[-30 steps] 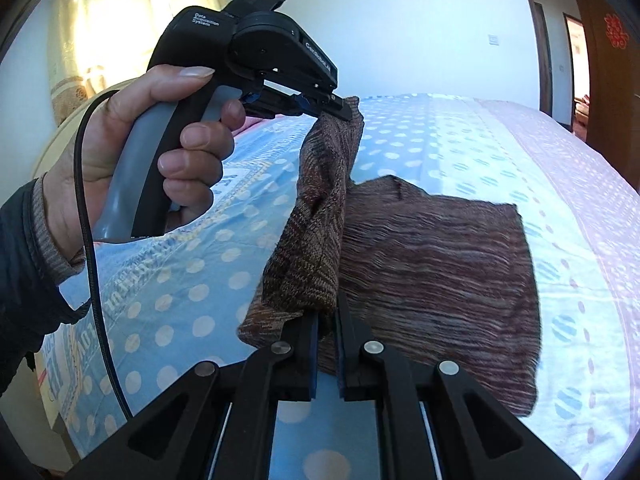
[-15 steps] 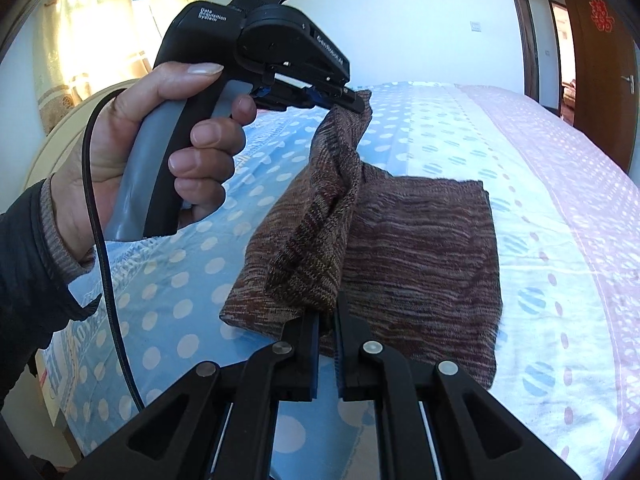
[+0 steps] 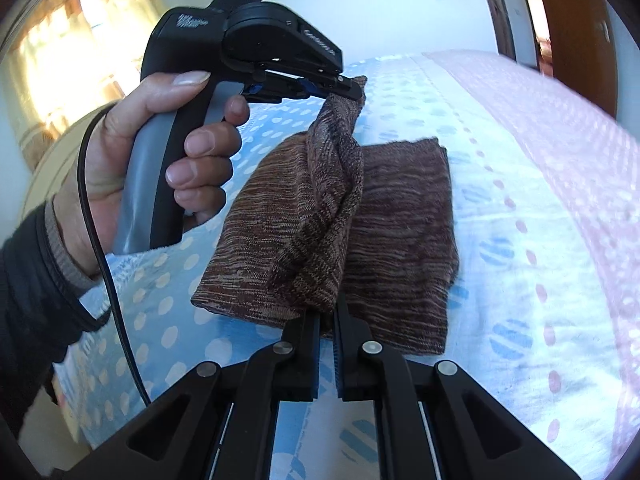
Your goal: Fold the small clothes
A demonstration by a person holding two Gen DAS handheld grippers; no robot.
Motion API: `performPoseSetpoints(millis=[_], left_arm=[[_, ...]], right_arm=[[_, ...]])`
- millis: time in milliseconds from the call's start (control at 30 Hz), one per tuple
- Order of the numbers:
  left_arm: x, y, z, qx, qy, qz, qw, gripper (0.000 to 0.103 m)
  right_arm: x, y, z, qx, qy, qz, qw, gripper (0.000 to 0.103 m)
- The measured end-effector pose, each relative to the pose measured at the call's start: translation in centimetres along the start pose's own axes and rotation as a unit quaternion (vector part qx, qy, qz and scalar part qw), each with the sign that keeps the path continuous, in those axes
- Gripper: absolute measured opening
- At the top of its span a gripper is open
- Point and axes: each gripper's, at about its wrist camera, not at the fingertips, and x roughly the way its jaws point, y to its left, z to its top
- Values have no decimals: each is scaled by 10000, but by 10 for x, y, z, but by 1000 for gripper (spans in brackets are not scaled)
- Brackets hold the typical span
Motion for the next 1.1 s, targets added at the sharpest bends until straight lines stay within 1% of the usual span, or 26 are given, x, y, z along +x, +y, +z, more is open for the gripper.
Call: performPoseSetpoints(millis=[200, 333, 467, 567, 633, 667, 733, 767, 833, 867, 900, 967, 1000, 1033, 1067, 1100], left_arm=[[23, -11, -1, 69, 178, -11, 9998, 8], [35, -22, -2, 171, 242, -12, 9996, 8], [49, -29, -3, 244, 319, 57, 9992, 8], [61, -33, -5, 339, 364, 161, 9986, 9], [61, -35, -7, 343, 349, 175, 9986, 17], [58, -35, -7, 309, 311, 139, 9989, 18], [45, -37, -7, 283, 175, 57, 9994, 34], [33, -37, -8, 326, 25, 15, 9995, 38], [11, -36, -14, 454, -244, 113, 9986, 60], [-5, -31, -23, 498, -394, 138, 9979, 62], [-12, -27, -28, 524, -456, 199, 9974, 62], [-31, -12, -54, 615, -547, 564, 9950, 63], [-35, -6, -63, 628, -548, 724, 9939, 67], [-42, 6, -80, 629, -560, 1064, 9908, 69], [-48, 17, -93, 578, -604, 1231, 9889, 71], [-52, 24, -103, 531, -648, 1297, 9880, 71]], right_arm=[[4, -21, -3, 434, 152, 27, 9989, 4], [8, -34, -5, 665, 247, -40, 9975, 4], [13, -46, -8, 912, 341, -31, 9952, 4], [14, -46, -9, 911, 359, -72, 9952, 4], [16, -46, -9, 913, 377, -75, 9951, 4], [16, -46, -10, 912, 380, -74, 9951, 4], [15, -47, -10, 945, 394, -47, 9947, 4], [14, -48, -11, 959, 400, -35, 9946, 4], [12, -49, -11, 989, 390, -43, 9943, 4], [9, -49, -11, 1009, 372, -55, 9942, 4], [8, -49, -10, 1029, 344, -63, 9941, 4], [-2, -50, -10, 1008, 230, -171, 9945, 9], [-7, -49, -10, 968, 168, -272, 9948, 14], [-14, -49, -10, 900, 32, -449, 9949, 29], [-23, -49, -8, 815, -205, -695, 9940, 45], [-29, -50, -5, 800, -359, -826, 9927, 49]])
